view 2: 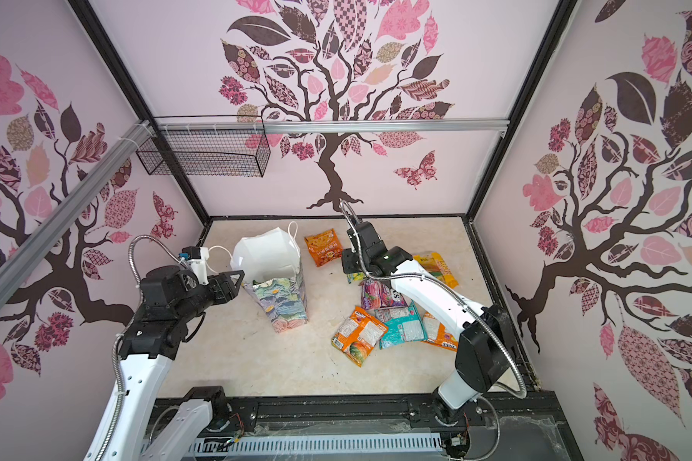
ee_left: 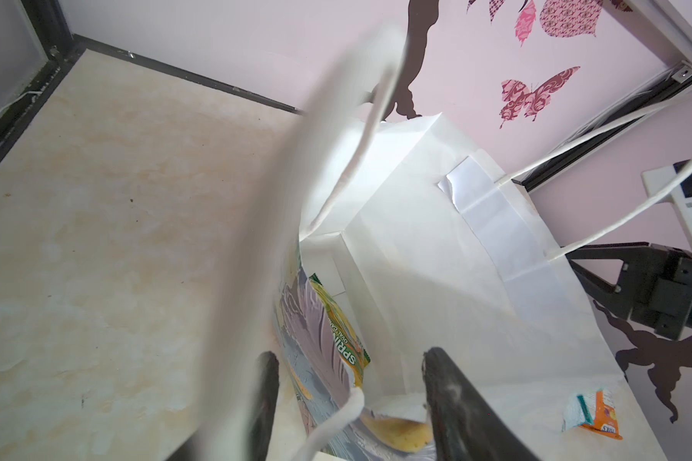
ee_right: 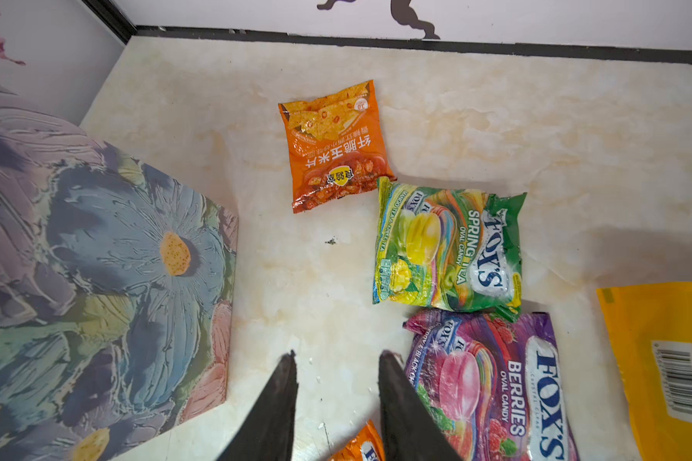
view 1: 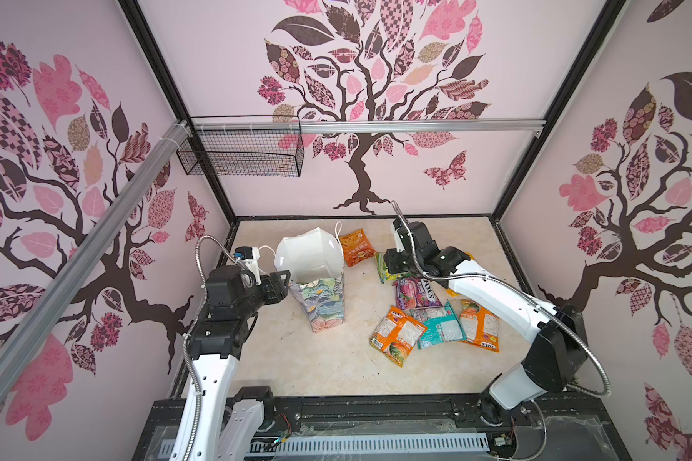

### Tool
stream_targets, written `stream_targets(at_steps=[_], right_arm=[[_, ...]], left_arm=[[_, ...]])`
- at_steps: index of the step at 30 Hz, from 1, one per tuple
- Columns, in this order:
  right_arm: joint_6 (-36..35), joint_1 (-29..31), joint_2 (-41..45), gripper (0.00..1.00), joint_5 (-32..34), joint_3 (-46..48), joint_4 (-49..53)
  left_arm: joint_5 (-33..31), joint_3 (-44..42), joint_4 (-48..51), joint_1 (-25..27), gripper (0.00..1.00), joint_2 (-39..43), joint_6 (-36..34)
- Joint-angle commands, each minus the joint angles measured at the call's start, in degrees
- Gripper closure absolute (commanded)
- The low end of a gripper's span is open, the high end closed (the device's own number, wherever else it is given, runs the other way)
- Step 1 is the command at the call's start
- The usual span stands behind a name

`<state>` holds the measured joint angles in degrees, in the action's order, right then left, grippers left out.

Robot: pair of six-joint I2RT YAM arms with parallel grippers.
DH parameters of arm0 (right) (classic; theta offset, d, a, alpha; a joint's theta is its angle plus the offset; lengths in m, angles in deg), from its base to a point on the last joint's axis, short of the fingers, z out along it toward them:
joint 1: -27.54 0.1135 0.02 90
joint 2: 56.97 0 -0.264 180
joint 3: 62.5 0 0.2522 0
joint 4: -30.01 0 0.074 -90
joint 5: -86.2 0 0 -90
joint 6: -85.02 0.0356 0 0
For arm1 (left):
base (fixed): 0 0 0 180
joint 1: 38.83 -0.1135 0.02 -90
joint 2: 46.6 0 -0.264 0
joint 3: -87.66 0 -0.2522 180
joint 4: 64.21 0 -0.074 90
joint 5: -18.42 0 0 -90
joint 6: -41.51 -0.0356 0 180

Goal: Place the snacks into the paper bag
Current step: 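Open the right gripper and withdraw it toward the remaining snacks, then lower the right gripper onto the orange Fox's Fruits packet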

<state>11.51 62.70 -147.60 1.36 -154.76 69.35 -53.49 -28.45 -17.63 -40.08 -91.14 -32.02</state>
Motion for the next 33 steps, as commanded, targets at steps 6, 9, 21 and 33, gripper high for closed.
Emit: stream_targets(at_steps=[6, 9, 21, 33], right_arm=[[-11.1, -0.4, -2.5, 0.61, -3.3, 0.5, 10.2], [-13.5, -1.0, -2.6, 0.61, -6.7, 1.9, 11.2], [-18.3, -1.5, -10.0, 0.56, -8.4, 0.4, 19.2], [-20.8, -1.5, -7.7, 0.54, -7.4, 3.4, 17.3]], left_arm=[[-1.4, 0.3, 0.7, -0.3, 0.34, 0.4, -0.6], [-2.2, 0.1, 0.6, -0.3, 0.34, 0.6, -0.7], [-1.4, 0.3, 0.7, -0.3, 0.34, -0.5, -0.6], [-1.1, 0.2, 0.7, -0.3, 0.34, 0.0, -0.6]])
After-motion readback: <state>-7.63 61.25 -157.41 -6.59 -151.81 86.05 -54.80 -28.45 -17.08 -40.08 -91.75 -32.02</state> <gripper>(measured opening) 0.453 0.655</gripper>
